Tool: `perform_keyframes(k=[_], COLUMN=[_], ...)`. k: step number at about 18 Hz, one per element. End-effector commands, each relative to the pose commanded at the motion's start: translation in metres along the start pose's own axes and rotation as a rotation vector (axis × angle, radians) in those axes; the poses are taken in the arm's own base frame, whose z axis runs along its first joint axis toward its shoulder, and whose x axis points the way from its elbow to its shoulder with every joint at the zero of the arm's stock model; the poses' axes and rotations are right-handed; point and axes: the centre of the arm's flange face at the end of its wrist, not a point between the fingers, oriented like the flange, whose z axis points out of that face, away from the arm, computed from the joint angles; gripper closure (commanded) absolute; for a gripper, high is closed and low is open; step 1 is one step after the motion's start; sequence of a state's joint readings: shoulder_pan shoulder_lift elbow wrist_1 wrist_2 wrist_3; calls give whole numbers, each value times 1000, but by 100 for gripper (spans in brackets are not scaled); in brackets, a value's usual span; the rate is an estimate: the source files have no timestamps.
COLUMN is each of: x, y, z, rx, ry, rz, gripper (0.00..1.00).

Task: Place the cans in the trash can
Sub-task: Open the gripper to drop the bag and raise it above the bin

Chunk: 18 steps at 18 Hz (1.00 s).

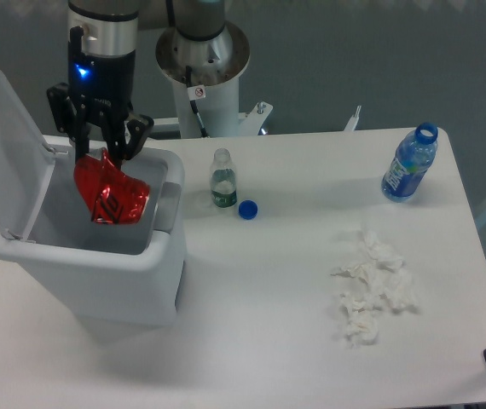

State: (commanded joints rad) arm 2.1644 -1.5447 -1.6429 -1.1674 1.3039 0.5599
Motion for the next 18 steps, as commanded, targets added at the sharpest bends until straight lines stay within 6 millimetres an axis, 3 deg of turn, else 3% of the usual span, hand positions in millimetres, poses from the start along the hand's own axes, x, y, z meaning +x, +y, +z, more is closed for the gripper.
perform_keyframes(k=[12, 14, 16, 18], x=[0, -1, -10, -25], y=[-2, -6, -4, -2], z=[0, -11, -17, -30], rx=[5, 26, 33, 48], ry=[1, -10, -26, -54], rz=[3, 5, -6, -31], gripper=[39, 30, 2, 0])
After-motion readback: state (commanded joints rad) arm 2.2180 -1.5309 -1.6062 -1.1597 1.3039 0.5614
